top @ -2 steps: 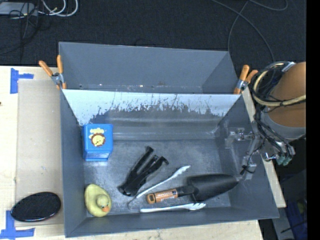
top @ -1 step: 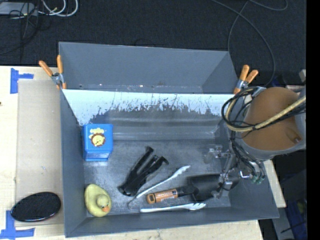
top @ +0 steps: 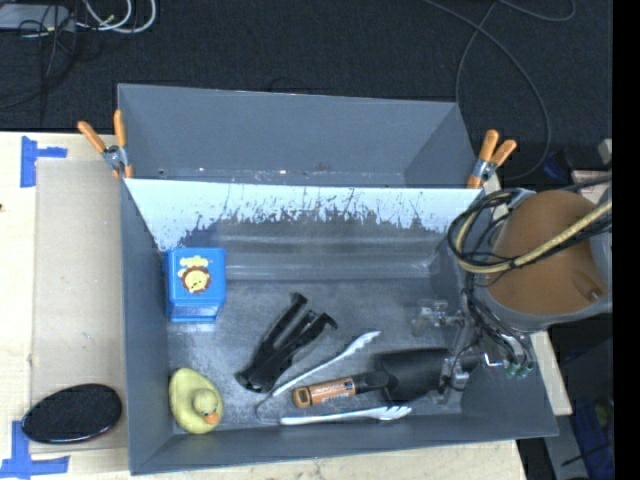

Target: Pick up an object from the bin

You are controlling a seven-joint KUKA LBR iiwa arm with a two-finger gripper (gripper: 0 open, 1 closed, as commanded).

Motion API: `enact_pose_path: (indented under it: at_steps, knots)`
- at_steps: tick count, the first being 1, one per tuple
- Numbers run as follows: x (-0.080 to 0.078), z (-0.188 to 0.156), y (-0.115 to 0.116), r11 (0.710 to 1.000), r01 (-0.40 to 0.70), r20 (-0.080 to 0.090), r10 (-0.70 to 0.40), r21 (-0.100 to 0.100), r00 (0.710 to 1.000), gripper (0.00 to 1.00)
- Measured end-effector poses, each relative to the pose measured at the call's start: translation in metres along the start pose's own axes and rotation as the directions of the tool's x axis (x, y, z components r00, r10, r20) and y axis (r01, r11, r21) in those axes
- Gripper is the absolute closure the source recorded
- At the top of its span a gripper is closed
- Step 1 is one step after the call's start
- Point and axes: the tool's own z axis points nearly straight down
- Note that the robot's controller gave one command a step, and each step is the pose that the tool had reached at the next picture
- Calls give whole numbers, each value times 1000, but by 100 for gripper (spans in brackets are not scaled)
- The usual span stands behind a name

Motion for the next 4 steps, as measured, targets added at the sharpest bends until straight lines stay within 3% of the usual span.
enact_pose_path:
  at_steps: [1,2,3,4]
  knots:
    - [-10,58,35,999,-38,-10,38,-3,999,0]
    - [-4,68,15,999,-36,-2,36,-1,999,0]
    - [-2,69,53,1000,-28,-14,28,-4,1000,0]
    - [-6,69,64,1000,-20,-13,20,-4,1000,0]
